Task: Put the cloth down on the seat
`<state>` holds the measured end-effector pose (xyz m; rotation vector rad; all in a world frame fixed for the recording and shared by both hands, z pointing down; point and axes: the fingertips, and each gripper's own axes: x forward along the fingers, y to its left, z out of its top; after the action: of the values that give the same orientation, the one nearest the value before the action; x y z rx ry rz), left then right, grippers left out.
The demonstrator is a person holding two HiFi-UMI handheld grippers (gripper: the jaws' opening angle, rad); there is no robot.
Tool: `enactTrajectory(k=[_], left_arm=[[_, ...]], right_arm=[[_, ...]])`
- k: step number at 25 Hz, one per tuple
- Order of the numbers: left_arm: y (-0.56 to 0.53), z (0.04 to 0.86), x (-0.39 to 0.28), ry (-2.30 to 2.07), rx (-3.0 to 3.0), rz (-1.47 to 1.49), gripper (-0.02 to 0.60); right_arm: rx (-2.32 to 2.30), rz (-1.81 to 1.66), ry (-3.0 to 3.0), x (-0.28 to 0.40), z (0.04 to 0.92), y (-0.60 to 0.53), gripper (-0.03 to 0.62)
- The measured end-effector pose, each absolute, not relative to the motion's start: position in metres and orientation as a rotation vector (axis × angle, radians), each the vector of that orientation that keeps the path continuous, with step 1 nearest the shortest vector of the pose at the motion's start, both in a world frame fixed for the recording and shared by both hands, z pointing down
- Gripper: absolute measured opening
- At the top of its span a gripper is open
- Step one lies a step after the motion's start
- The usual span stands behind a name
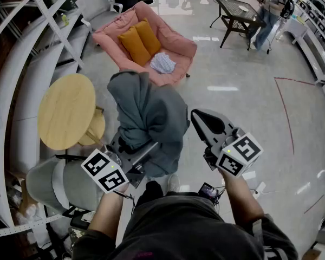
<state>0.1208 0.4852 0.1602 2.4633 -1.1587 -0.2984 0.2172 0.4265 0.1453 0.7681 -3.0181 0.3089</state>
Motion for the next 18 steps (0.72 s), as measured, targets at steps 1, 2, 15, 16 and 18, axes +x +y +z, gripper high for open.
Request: enactTrajectory(k=[1, 2, 15, 16, 18], left_arm=[[0.484, 0.161, 0.121, -1.159, 2.463, -0.299, 0.342], [0.484, 0.161, 0.122, -1.160, 2.463, -0.300, 0.342], [0.482, 0.172, 0.121, -1.161, 2.450, -0.293, 0.342], [0.482, 0.172, 0.123, -1.158, 2.451, -0.293, 0.342], [0.482, 0.173, 0.128, -1.153, 2.454, -0.291, 0.342]], right_arm=[[0.766, 0.309, -3.018, 0.217, 0.146, 0.426, 0.015], [0.764, 0.310, -3.017, 0.217, 0.146, 0.425, 0.015], [0.806, 0.355, -3.013, 0.222, 0.157, 0.421, 0.017], [0.807, 0.356, -3.013, 0.224, 0.157, 0.422, 0.017], [0.808, 0.356, -3.012, 0.228, 0.157, 0.423, 0.017]])
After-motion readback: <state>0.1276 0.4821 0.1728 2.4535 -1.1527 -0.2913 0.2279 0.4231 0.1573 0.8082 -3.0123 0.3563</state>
